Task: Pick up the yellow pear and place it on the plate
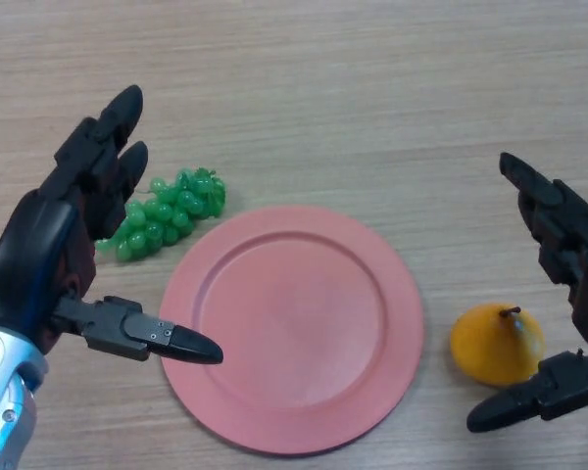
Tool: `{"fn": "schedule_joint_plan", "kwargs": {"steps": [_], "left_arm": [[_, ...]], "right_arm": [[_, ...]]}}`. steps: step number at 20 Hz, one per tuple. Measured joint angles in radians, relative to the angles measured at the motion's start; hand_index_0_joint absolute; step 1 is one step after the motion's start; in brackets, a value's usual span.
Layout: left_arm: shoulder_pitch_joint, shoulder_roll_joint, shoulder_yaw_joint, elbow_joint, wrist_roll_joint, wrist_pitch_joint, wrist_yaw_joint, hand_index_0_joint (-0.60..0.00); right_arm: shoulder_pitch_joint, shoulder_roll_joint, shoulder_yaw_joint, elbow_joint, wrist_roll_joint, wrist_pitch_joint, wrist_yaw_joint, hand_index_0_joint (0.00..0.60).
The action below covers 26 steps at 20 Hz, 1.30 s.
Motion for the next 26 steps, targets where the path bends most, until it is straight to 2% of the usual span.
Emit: {"fn": "schedule_joint_plan", "kwargs": {"steps": [3,6,9,15,18,19,20,21,22,23,24,26], "left_arm": [[0.0,-0.006,-0.019,0.001,0.001,-0.001,0.002,0.0],[0.002,-0.009,-0.033,0.01,0.001,-0.019,0.004,0.0],[-0.001,-0.01,-0.033,0.018,0.003,-0.019,0.026,0.0],[-0.003,-0.01,-0.033,-0.001,0.005,-0.02,0.032,0.0],[0.016,-0.011,-0.031,-0.019,0.031,-0.036,0.037,0.0],[0.02,-0.011,-0.029,-0.025,0.031,-0.036,0.037,0.0],[0.023,-0.011,-0.029,-0.032,0.031,-0.036,0.037,0.0],[0.023,-0.011,-0.029,-0.038,0.031,-0.036,0.037,0.0],[0.025,-0.012,-0.029,-0.044,0.031,-0.036,0.037,0.0],[0.029,-0.013,-0.028,-0.046,0.031,-0.036,0.037,0.0],[0.043,-0.015,-0.023,-0.055,0.031,-0.036,0.037,0.0],[0.057,-0.016,-0.001,-0.061,0.029,-0.036,0.037,0.0]], "right_arm": [[-0.038,-0.014,0.002,0.172,-0.015,-0.13,-0.003,0.0],[-0.086,-0.035,0.002,0.341,-0.056,-0.251,-0.043,0.0],[-0.122,-0.039,0.007,0.502,-0.055,-0.369,-0.045,0.0],[-0.139,-0.042,0.015,0.683,-0.055,-0.43,-0.097,0.0],[-0.15,-0.04,0.049,0.759,-0.055,-0.474,-0.12,0.0],[-0.15,-0.04,0.049,0.768,-0.055,-0.474,-0.122,0.098],[-0.151,-0.039,0.049,0.768,-0.055,-0.474,-0.125,0.251],[-0.151,-0.039,0.049,0.768,-0.055,-0.474,-0.125,0.347],[-0.15,-0.038,0.049,0.766,-0.055,-0.474,-0.126,0.499],[-0.147,-0.037,0.05,0.762,-0.055,-0.474,-0.134,0.581],[-0.138,-0.035,0.051,0.758,-0.058,-0.474,-0.167,0.6],[-0.134,-0.035,0.05,0.758,-0.16,-0.474,-0.221,0.6]]}}
